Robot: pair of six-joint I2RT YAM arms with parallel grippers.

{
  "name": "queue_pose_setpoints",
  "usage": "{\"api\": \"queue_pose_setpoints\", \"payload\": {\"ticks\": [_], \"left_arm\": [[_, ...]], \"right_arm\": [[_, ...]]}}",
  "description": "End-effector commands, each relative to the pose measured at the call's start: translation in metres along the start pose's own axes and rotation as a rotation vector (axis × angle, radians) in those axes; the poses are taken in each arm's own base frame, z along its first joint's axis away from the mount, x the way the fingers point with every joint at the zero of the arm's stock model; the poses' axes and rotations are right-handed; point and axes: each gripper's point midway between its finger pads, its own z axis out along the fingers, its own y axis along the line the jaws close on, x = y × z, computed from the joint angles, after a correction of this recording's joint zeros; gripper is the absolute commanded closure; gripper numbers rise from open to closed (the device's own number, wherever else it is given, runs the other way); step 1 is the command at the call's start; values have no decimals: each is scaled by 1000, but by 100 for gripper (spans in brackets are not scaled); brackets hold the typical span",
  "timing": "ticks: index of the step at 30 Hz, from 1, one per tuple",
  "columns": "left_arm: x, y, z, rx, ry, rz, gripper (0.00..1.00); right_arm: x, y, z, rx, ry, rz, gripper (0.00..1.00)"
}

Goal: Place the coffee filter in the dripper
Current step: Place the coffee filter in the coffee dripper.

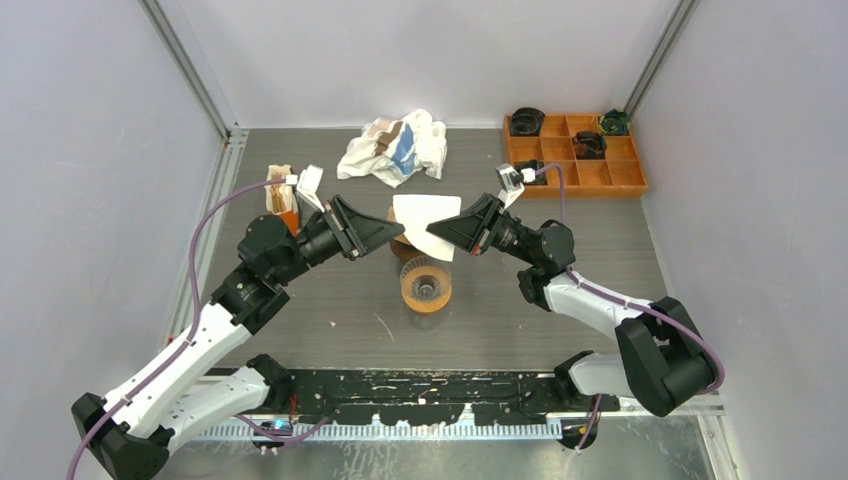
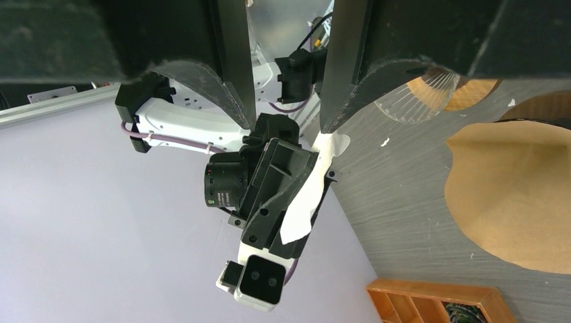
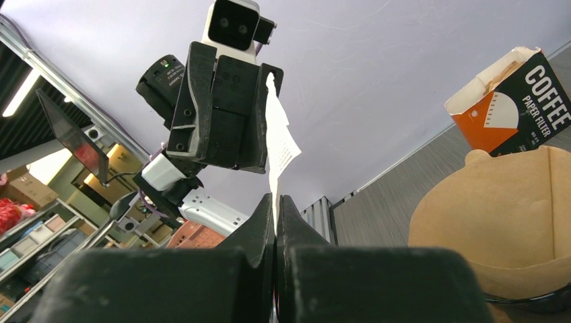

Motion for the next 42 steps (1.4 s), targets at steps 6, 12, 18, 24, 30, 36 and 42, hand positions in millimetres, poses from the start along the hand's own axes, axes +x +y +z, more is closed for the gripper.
{"api": "queue_pose_setpoints", "payload": {"ticks": [6,12,18,24,30,36,42], "left_arm": [[-12,-15,1,51,-51,4,59],[-13,-7,2,15,-59,7,59],[-16,-4,0,-14,-73,28,59],[-16,-8,3,11,-65,30,60],[-16,-15,4,45,-60,24,60],[-16,-21,4,70,-56,18,61],[-15,-21,3,66,-50,17,61]], "right_arm": [[-9,16,0,-50,-27,-65,98],[-8,16,0,-54,-27,-58,98],[-8,17,-1,-62,-26,-53,98],[-8,17,0,-64,-24,-52,98],[-7,14,0,-60,-23,-47,98],[-6,10,0,-50,-23,-40,98],[-6,9,0,-46,-24,-39,98]]}}
